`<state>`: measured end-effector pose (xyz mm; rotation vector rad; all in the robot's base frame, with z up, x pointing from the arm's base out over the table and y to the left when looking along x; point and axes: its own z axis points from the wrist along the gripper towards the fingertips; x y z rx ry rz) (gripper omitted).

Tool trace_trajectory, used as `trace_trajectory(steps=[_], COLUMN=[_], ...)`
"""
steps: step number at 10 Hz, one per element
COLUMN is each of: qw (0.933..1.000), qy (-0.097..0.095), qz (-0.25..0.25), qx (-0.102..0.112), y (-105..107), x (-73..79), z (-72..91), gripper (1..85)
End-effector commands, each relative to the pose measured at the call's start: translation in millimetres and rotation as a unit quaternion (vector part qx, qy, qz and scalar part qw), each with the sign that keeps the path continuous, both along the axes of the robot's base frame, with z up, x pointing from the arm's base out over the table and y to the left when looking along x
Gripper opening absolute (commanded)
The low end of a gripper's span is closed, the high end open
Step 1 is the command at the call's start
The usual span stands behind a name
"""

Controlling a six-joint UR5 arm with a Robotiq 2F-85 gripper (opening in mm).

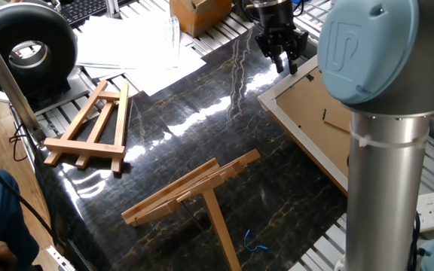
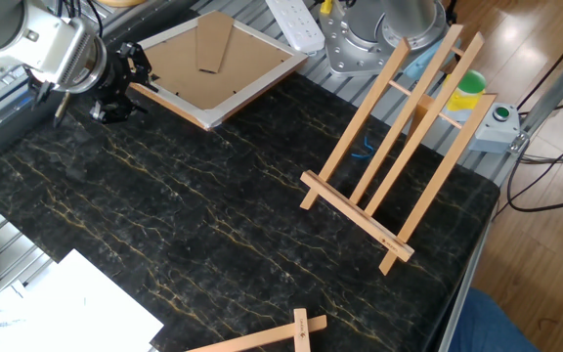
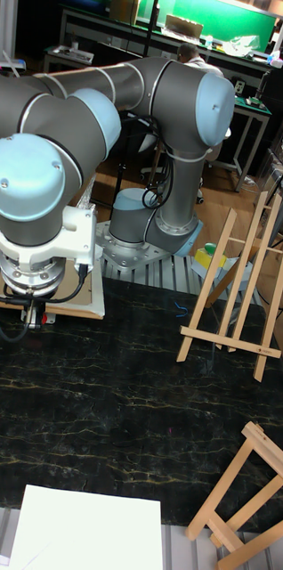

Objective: Put the photo frame on the bracket

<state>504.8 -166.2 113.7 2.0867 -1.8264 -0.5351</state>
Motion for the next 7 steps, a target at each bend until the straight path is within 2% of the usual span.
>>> trace_trajectory(steps=[1, 5, 7], qw=[0.9999, 0.9998, 0.9991], qy=[-0.001, 0.007, 0.027], qz=[-0.001, -0.013, -0.027], qx=[0.011, 0.012, 0.017], y=[0.8, 0.9, 6.7], x=[-5.7, -12.1, -20.4], z=[-3.1, -0.7, 4.9], gripper=[39.3, 39.3, 40.0])
